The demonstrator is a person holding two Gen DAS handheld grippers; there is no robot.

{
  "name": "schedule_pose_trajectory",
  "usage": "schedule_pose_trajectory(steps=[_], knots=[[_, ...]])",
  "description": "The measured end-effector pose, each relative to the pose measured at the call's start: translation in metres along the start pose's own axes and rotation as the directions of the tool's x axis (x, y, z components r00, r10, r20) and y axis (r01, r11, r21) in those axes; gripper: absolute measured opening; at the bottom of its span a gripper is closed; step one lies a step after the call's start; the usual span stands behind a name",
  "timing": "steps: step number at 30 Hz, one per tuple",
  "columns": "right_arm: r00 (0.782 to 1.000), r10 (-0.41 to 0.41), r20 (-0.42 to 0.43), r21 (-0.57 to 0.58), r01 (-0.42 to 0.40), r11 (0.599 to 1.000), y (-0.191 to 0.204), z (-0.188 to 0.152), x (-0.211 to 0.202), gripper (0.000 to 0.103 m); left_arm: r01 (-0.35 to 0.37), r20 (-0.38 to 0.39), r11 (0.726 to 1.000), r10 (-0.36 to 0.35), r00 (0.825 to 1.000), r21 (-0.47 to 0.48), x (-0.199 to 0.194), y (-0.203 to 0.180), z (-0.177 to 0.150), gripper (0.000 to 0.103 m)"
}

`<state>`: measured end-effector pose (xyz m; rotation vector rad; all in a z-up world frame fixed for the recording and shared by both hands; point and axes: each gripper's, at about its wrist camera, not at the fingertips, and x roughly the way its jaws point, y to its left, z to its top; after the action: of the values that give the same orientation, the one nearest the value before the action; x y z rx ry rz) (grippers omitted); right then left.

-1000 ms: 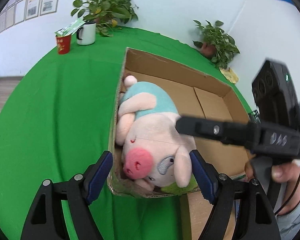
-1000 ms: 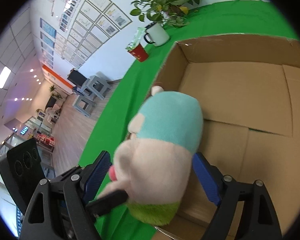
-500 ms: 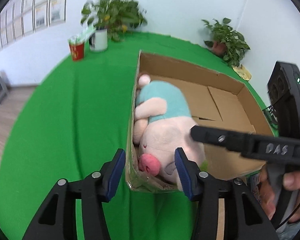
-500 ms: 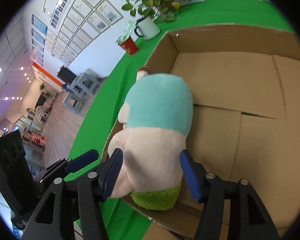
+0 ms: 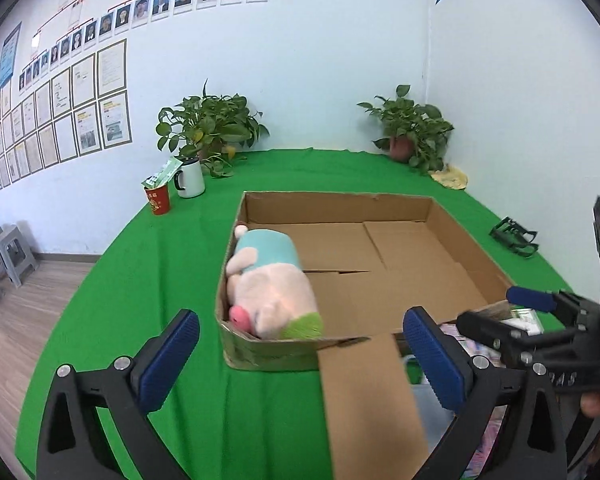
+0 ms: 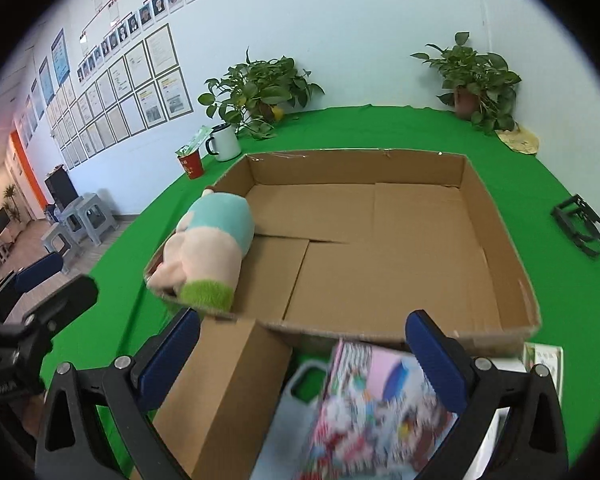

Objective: Organize objects
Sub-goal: 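Lower the plush pig into the box and open the left gripper, then grasp the long cardboard divider strip with the left gripper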

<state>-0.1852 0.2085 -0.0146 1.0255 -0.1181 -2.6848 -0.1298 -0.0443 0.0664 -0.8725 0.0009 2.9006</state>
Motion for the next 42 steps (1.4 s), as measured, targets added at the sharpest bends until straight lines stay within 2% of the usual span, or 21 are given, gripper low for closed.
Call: schedule_pose_trajectory(steps=[7, 12, 16, 21, 26, 29, 31, 33, 34, 35, 37, 39, 42], knots=[[0.999, 0.039, 0.015, -0.027, -0.038, 0.999, 0.002, -0.03, -0.044, 0.102, 0.015, 0.026, 1.0, -0.014, 1.0, -0.028, -0.052, -0.034, -0.02, 0.103], [0.999, 0.052, 0.01, -0.023, -0.052, 0.998, 0.003, -0.057, -0.056, 0.102, 0.031, -0.027, 0.999, -0.031, 0.999, -0.007, -0.067, -0.048, -0.039, 0.103], [0.998, 0.068, 0.004, -0.011, -0.068, 0.998, 0.002, -0.076, -0.062, 0.102, 0.055, -0.084, 0.998, -0.057, 0.995, -0.017, -0.063, -0.044, -0.059, 0.103], [0.991, 0.132, 0.008, -0.028, -0.132, 0.991, 0.004, -0.098, -0.075, 0.102, 0.127, -0.174, 0.99, -0.137, 0.975, -0.066, -0.054, -0.027, -0.082, 0.103], [0.975, 0.218, -0.046, -0.082, -0.221, 0.972, 0.014, -0.117, -0.093, 0.102, 0.182, -0.178, 0.975, -0.203, 0.963, -0.126, -0.065, -0.002, -0.089, 0.103], [0.968, 0.242, -0.06, -0.088, -0.247, 0.965, 0.022, -0.119, -0.101, 0.102, 0.199, -0.192, 0.972, -0.22, 0.956, -0.123, -0.068, -0.004, -0.092, 0.103], [0.963, 0.259, -0.078, -0.088, -0.265, 0.96, 0.028, -0.122, -0.098, 0.102, 0.223, -0.208, 0.968, -0.243, 0.947, -0.116, -0.064, -0.009, -0.098, 0.103], [0.958, 0.263, -0.111, -0.092, -0.273, 0.958, 0.038, -0.13, -0.089, 0.102, 0.257, -0.238, 0.955, -0.286, 0.928, -0.147, -0.053, -0.012, -0.109, 0.102], [0.955, 0.268, -0.128, -0.091, -0.281, 0.956, 0.043, -0.135, -0.085, 0.102, 0.276, -0.251, 0.946, -0.312, 0.916, -0.169, -0.047, -0.012, -0.113, 0.102], [0.95, 0.276, -0.145, -0.088, -0.29, 0.953, 0.048, -0.139, -0.082, 0.102, 0.288, -0.284, 0.936, -0.337, 0.898, -0.202, -0.038, -0.012, -0.12, 0.101], [0.946, 0.277, -0.167, -0.095, -0.295, 0.951, 0.059, -0.148, -0.077, 0.102, 0.268, -0.343, 0.937, -0.333, 0.878, -0.223, -0.025, -0.014, -0.127, 0.097], [0.946, 0.272, -0.175, -0.123, -0.295, 0.948, 0.07, -0.153, -0.075, 0.102, 0.3, -0.353, 0.926, -0.366, 0.861, -0.227, -0.02, -0.019, -0.131, 0.088], [0.952, 0.248, -0.18, -0.159, -0.277, 0.948, 0.081, -0.155, -0.071, 0.102, 0.311, -0.36, 0.925, -0.372, 0.856, -0.216, -0.019, -0.025, -0.133, 0.088]])
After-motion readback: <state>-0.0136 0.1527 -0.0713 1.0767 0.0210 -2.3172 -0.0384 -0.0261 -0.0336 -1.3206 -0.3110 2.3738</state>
